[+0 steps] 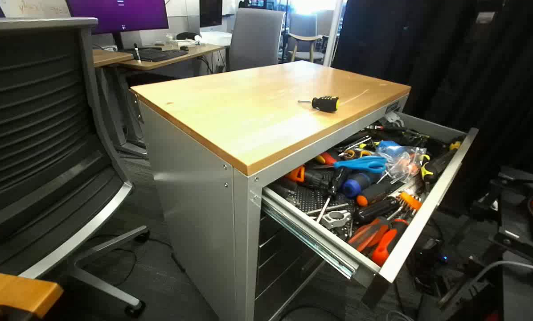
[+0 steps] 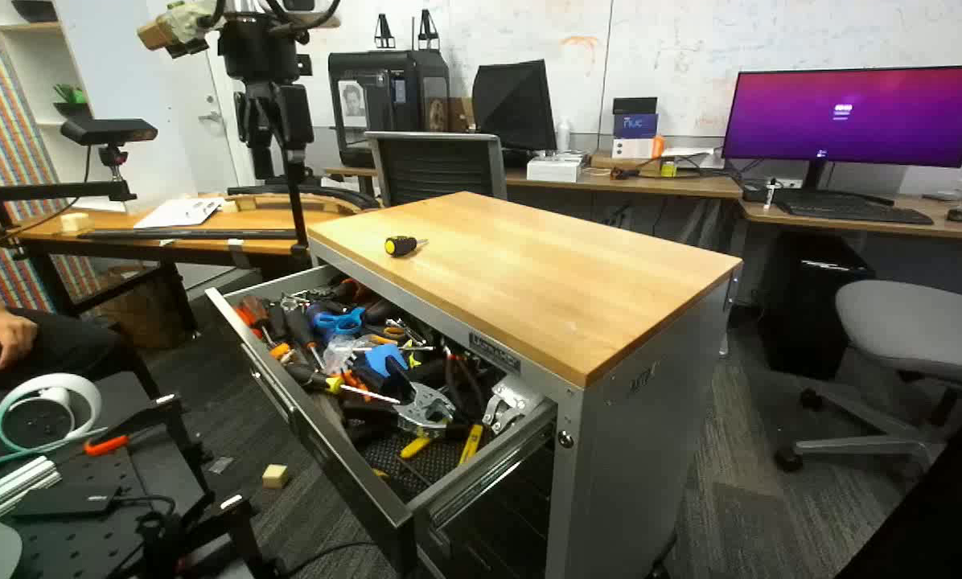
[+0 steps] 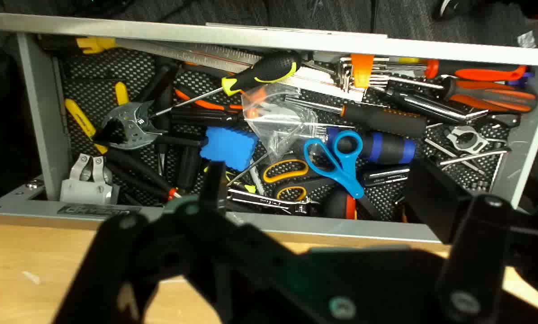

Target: Put the black screwdriver inside the open drawer then push the drawer closed

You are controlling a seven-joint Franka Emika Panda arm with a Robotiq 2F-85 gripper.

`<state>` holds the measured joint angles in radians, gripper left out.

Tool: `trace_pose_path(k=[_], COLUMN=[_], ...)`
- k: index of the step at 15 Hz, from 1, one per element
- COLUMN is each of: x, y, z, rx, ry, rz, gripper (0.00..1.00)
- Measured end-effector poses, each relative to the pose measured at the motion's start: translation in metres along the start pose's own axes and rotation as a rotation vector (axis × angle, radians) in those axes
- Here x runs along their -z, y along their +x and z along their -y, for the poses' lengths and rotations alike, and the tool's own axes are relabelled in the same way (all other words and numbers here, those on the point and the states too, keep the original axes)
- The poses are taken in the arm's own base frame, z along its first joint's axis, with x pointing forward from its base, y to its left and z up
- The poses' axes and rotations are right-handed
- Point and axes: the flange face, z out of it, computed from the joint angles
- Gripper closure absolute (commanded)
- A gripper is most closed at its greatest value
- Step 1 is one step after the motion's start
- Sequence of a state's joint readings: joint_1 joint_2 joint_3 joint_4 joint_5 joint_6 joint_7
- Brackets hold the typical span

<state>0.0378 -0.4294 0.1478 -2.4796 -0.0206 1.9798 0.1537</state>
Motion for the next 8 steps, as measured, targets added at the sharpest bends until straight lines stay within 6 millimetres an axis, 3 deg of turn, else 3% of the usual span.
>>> trace_pose_path(k=[8], x=[0.0065], y=[0.0032], z=[0.0003], rx=[-0.01], ry=[0.003], rz=[-0.017], gripper=[0.0])
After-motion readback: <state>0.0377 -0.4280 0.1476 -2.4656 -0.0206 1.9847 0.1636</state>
